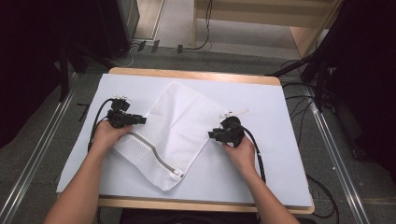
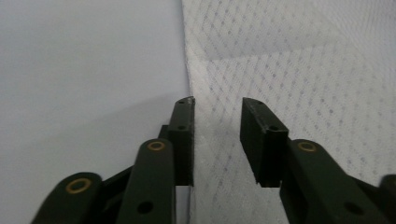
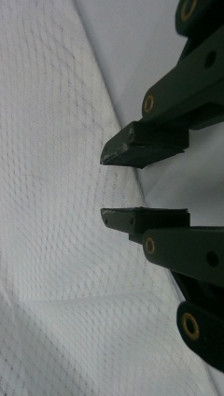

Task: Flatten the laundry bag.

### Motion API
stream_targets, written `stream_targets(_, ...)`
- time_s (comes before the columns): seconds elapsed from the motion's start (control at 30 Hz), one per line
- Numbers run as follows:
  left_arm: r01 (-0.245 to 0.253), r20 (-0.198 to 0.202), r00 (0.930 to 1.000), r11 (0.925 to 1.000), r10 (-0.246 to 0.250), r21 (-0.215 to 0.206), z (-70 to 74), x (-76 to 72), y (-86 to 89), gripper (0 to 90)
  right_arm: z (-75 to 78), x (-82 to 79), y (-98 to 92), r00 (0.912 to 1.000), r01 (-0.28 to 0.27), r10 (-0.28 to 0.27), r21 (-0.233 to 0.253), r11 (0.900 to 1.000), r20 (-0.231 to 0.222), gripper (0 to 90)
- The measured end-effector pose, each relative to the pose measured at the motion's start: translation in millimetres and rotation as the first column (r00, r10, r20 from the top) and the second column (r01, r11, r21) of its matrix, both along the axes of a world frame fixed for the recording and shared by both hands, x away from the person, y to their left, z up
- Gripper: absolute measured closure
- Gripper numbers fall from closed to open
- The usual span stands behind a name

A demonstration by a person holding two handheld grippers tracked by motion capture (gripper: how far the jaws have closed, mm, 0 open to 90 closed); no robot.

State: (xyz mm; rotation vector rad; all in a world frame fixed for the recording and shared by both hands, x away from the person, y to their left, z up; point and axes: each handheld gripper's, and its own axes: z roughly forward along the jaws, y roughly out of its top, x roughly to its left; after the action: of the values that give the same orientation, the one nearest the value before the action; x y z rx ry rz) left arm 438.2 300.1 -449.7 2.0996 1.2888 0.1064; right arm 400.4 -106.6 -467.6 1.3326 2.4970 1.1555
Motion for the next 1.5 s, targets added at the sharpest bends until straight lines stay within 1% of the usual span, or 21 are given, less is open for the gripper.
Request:
stream_targets(0.07, -0.001, -0.024, 0.9997, 0.9999, 0.001, -0.011, -0.4, 0.3, 0.1, 79.9, -1.6, -0.3, 1.9, 1.0, -0.001, 0.001, -0.005, 1.0, 0.006, 67.7)
stream_targets(0.13, -0.006, -0.039, 0.9992, 0.9999, 0.005, -0.011, -0.2, 0.6, -0.1, 84.2, -2.9, -0.4, 3.5, 0.9999, 0.0, 0.0, -0.005, 1.0, 0.017, 66.8)
stream_targets(0.23, -0.006, -0.049, 0.9988, 0.9999, 0.005, -0.015, -0.4, 0.7, -0.5, 87.7, -3.7, -1.2, 5.7, 0.9994, 0.0, 0.0, -0.008, 1.0, 0.035, 63.1)
stream_targets(0.27, -0.007, -0.05, 0.9987, 0.9998, 0.007, -0.017, -0.5, 0.8, -0.3, 87.8, -3.9, -2.0, 7.1, 0.9993, 0.004, -0.004, -0.005, 1.0, 0.037, 61.6)
stream_targets(0.37, -0.012, -0.058, 0.9983, 0.9996, 0.01, -0.027, -0.8, 0.9, 0.0, 88.0, -5.1, -3.2, 9.6, 0.9975, -0.008, 0.01, -0.02, 1.0, 0.07, 59.9)
stream_targets(0.5, -0.012, -0.06, 0.9981, 0.9995, 0.011, -0.03, -0.9, 0.9, 0.1, 88.0, -6.9, -5.9, 12.8, 0.9949, 0.008, -0.005, -0.024, 1.0, 0.1, 59.5)
stream_targets(0.6, -0.012, -0.061, 0.9981, 0.9995, 0.01, -0.03, -0.8, 0.8, 0.1, 88.0, -8.2, -8.7, 16.8, 0.9915, 0.025, -0.019, -0.04, 0.999, 0.129, 62.5)
stream_targets(0.63, -0.012, -0.062, 0.998, 0.9995, 0.01, -0.031, -0.8, 0.8, 0.2, 88.0, -8.7, -10.0, 18.5, 0.989, 0.031, -0.023, -0.053, 0.998, 0.146, 64.5)
stream_targets(0.67, -0.01, -0.063, 0.998, 0.9995, 0.008, -0.03, -0.8, 0.8, 0.2, 88.0, -8.8, -11.4, 19.8, 0.9862, 0.033, -0.02, -0.078, 0.996, 0.164, 67.0)
stream_targets(0.7, -0.009, -0.063, 0.998, 0.9995, 0.007, -0.03, -0.8, 0.8, 0.3, 88.0, -9.4, -12.5, 20.9, 0.9836, 0.038, -0.021, -0.087, 0.995, 0.179, 68.4)
stream_targets(0.77, -0.009, -0.064, 0.9979, 0.9995, 0.007, -0.031, -0.9, 0.8, 0.3, 88.0, -11.2, -14.2, 20.6, 0.9799, 0.055, -0.038, -0.079, 0.995, 0.196, 72.4)
stream_targets(0.8, -0.01, -0.066, 0.9978, 0.9995, 0.007, -0.032, -0.8, 0.8, 0.4, 88.1, -11.8, -14.8, 20.3, 0.9786, 0.059, -0.043, -0.076, 0.995, 0.201, 76.3)
stream_targets(0.9, -0.008, -0.07, 0.9975, 0.9994, 0.006, -0.033, -0.8, 0.6, 0.4, 88.2, -12.2, -13.8, 19.3, 0.9803, 0.062, -0.05, -0.058, 0.996, 0.191, 86.5)
stream_targets(0.93, -0.006, -0.071, 0.9975, 0.9996, 0.004, -0.029, -0.3, 0.4, 0.0, 88.4, -12.0, -12.5, 18.5, 0.9833, 0.057, -0.048, -0.044, 0.997, 0.175, 88.6)
stream_targets(1.0, -0.005, -0.07, 0.9976, 0.9996, 0.003, -0.027, -0.1, 0.3, -0.1, 88.5, -11.1, -11.5, 17.8, 0.985, 0.051, -0.043, -0.047, 0.998, 0.167, 89.4)
stream_targets(1.13, -0.005, -0.07, 0.9975, 0.9994, 0.003, -0.034, 0.9, 0.1, 2.0, 88.8, -6.6, -3.7, 13.4, 0.9941, 0.043, -0.04, -0.033, 0.999, 0.101, 90.0)
stream_targets(1.23, -0.004, -0.065, 0.9979, 0.9989, 0.001, -0.047, 2.4, -1.0, 3.3, 89.0, -2.9, 0.8, 7.2, 0.9943, 0.052, -0.048, -0.037, 0.998, 0.095, 90.0)
stream_targets(1.3, -0.002, -0.061, 0.9981, 0.9984, -0.002, -0.057, 3.5, -2.2, 2.9, 89.1, -0.9, 5.1, 0.6, 0.9943, 0.064, -0.062, -0.019, 0.998, 0.087, 90.0)
stream_targets(1.33, 0.003, -0.059, 0.9982, 0.9983, -0.006, -0.058, 4.0, -2.9, 2.6, 89.1, -0.2, 7.1, -0.9, 0.9948, 0.065, -0.063, -0.02, 0.998, 0.08, 90.0)
stream_targets(1.4, 0.004, -0.051, 0.9987, 0.998, -0.007, -0.063, 5.3, -4.7, 1.0, 89.2, 0.6, 8.9, -2.4, 0.9946, 0.066, -0.064, -0.022, 0.998, 0.081, 90.0)
stream_targets(1.5, 0.005, -0.045, 0.9989, 0.9963, -0.009, -0.085, 6.5, -9.4, -2.5, 89.1, 3.6, 14.6, -7.3, 0.9941, 0.069, -0.066, -0.022, 0.997, 0.085, 90.0)
